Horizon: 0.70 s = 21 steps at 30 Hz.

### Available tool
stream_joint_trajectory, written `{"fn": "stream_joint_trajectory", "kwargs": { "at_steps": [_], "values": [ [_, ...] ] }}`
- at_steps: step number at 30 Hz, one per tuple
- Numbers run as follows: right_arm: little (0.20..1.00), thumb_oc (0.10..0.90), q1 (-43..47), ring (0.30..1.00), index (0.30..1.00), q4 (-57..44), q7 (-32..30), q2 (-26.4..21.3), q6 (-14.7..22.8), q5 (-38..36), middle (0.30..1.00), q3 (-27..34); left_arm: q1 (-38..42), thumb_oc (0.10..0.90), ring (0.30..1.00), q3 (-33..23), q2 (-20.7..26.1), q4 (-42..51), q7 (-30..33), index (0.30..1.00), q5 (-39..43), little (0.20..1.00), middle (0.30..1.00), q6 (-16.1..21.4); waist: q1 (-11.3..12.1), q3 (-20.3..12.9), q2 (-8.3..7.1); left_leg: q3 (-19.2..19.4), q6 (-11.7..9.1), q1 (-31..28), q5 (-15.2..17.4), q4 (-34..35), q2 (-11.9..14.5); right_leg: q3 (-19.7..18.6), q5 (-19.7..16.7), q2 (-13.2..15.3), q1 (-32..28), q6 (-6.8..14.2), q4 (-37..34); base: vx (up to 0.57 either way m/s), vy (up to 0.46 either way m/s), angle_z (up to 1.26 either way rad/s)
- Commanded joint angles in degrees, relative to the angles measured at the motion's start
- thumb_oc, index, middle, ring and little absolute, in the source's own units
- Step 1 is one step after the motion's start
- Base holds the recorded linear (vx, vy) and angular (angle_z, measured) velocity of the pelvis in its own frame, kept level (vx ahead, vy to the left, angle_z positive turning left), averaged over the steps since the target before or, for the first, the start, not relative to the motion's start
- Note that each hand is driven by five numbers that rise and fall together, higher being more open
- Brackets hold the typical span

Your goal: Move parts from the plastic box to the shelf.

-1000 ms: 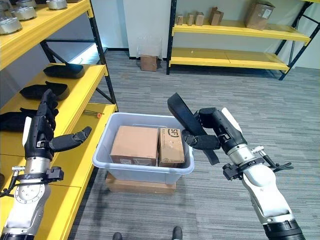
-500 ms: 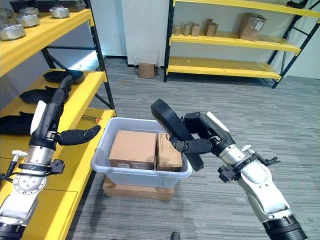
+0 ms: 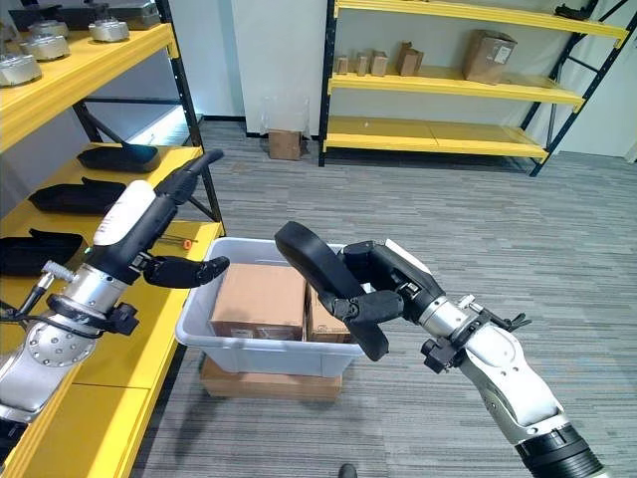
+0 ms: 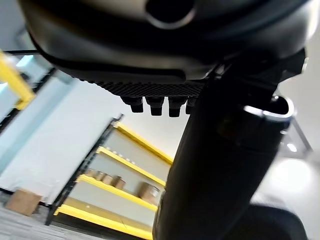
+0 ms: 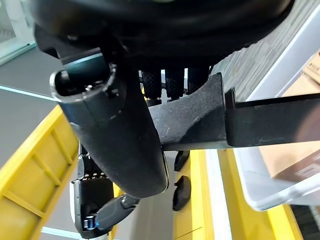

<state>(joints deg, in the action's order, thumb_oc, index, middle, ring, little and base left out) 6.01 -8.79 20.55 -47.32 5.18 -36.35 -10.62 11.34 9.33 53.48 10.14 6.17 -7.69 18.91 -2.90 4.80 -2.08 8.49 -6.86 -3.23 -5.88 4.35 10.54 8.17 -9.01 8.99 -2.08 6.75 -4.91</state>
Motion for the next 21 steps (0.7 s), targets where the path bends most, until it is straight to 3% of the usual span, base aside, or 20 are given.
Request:
{"fn": "stream_joint_trajectory", "kwargs": {
  "at_steps": [1,21],
  "values": [
    [0.3,0.4,10.6,0.3,0.3,-2.4,-1.0,-0.7,5.2,-6.9,0.3,-0.3,8.2,0.9,1.0,1.5,3.5,3.3,0.8,1.0,1.0,1.0,1.0,3.9,-1.0,-6.0,-0.53,3.8,-0.2,4.7,-3.0,0.5,2.6,-0.3,9.6,2.3,-7.8,3.8,-0.1,0.0,0.0,0.0],
    [0.3,0.4,10.8,0.3,0.3,-3.3,-0.3,0.7,4.9,-6.9,0.3,-0.7,12.4,0.9,1.0,7.0,1.3,5.7,-2.3,1.0,5.2,1.0,1.0,4.0,-1.7,-5.9,-1.08,4.0,0.1,4.4,-2.7,0.3,2.4,-0.7,10.0,2.2,-8.0,3.6,0.1,0.0,0.001,-0.01]
  ]
}}
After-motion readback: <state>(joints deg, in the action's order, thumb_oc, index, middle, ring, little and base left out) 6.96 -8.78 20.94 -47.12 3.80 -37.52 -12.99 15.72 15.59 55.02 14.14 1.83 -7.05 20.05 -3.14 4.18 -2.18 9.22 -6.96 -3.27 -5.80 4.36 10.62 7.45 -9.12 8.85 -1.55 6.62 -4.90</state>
